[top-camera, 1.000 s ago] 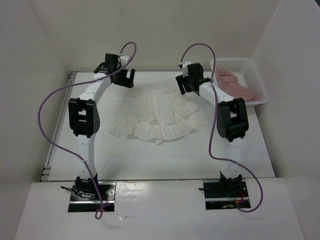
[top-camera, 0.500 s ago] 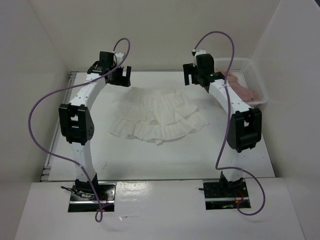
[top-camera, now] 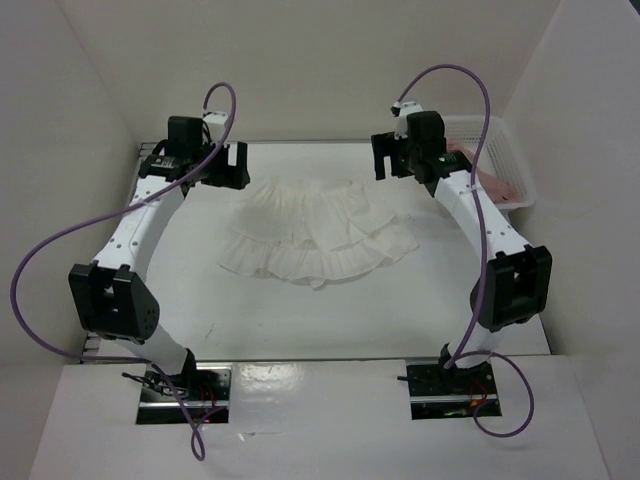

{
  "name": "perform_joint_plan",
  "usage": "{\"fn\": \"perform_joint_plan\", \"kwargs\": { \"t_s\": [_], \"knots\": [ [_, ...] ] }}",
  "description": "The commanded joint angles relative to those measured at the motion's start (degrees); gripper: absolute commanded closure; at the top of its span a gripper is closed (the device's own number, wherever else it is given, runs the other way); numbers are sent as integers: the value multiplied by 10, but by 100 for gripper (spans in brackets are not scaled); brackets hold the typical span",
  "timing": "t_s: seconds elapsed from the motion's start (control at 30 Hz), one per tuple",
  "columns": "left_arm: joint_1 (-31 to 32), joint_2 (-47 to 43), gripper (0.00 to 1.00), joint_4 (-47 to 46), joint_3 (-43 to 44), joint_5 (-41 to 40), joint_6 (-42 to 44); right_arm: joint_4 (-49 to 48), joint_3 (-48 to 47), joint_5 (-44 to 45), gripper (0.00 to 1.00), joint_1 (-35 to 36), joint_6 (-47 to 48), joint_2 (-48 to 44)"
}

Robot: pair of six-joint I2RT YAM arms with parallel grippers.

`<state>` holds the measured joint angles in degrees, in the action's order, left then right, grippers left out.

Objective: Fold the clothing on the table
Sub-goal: Flatten the skirt out

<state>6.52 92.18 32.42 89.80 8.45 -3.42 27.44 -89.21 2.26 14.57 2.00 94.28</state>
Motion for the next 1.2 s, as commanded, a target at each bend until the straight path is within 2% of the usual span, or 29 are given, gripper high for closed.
{"fn": "perform_joint_plan", "kwargs": {
  "t_s": [0.0,0.17,0.27,0.5,0.67,0.9,1.17],
  "knots": [
    [-8,-21,0,5,-25,31,3,26,3,-42,3,-3,12,24],
    [-13,-73,0,-23,-96,31,21,12,-3,-36,3,19,41,74],
    [-19,-58,0,-34,-113,25,28,5,-25,-31,3,24,46,110],
    [-36,65,0,-29,-39,74,60,9,-83,-37,3,24,59,172],
    [-49,115,0,-24,6,95,53,-4,-78,-37,3,24,52,177],
    [-55,168,0,-35,56,73,45,8,-140,-27,3,24,44,213],
    [-55,235,0,-54,99,146,56,-10,-151,-61,3,24,49,252]
  ]
}}
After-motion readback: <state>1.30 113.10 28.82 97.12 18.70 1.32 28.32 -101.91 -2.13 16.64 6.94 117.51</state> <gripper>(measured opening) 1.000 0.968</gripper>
